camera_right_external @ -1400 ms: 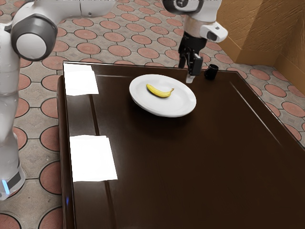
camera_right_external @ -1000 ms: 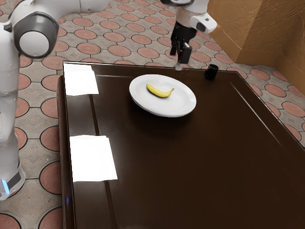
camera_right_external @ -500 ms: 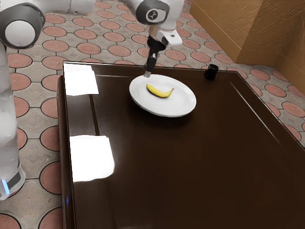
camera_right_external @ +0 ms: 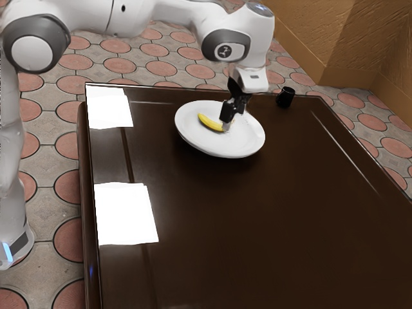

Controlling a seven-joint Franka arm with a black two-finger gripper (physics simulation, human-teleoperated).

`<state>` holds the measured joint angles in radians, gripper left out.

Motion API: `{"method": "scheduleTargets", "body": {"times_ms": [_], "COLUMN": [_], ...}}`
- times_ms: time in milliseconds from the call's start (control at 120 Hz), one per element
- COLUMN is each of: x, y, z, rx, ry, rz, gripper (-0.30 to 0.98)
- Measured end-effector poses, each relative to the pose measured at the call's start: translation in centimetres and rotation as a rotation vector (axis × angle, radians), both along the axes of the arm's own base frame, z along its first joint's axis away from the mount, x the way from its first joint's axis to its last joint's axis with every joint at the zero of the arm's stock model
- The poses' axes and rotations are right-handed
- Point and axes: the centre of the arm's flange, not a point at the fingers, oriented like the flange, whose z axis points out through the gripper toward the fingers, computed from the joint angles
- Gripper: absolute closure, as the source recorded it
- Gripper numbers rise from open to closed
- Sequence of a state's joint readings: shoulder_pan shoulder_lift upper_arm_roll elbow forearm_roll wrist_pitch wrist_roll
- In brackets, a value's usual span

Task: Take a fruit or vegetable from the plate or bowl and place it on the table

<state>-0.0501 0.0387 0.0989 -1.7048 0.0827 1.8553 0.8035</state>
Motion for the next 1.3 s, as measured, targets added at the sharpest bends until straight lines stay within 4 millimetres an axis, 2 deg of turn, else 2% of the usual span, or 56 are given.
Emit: {"method": "scheduleTargets", "body": {"times_ms": [142, 192, 233, 292, 375, 408, 450, 533, 575, 717, 875, 1142, 1300], "x": [-0.9, -1.2, -1.3, -1.0, 0.2, 0.5, 0.6, 0.5, 0.6, 1.9, 1.9, 3.1, 3.4], "y": [8.6, 10.7, 11.7, 11.6, 9.4, 9.1, 10.0, 13.2, 13.9, 13.8, 16.1, 16.3, 16.4], "z": [-0.1, -0.4, -0.7, -1.3, -2.6, -3.2, -3.8, -5.2, -6.0, -7.9, -8.7, -11.2, -11.7], "rx": [0.004, 0.004, 0.004, 0.002, -0.001, -0.009, -0.022, -0.055, -0.067, -0.109, -0.124, -0.123, -0.12], "ry": [-0.006, -0.004, -0.002, 0.003, 0.017, 0.022, 0.024, 0.026, 0.03, 0.026, 0.017, 0.039, 0.044], "rz": [0.125, 0.157, 0.171, 0.172, 0.151, 0.158, 0.189, 0.275, 0.301, 0.343, 0.412, 0.445, 0.457], "gripper": [0.0, 0.0, 0.0, 0.0, 0.0, 0.0, 0.0, 0.0, 0.0, 0.0, 0.0, 0.0, 0.01]}}
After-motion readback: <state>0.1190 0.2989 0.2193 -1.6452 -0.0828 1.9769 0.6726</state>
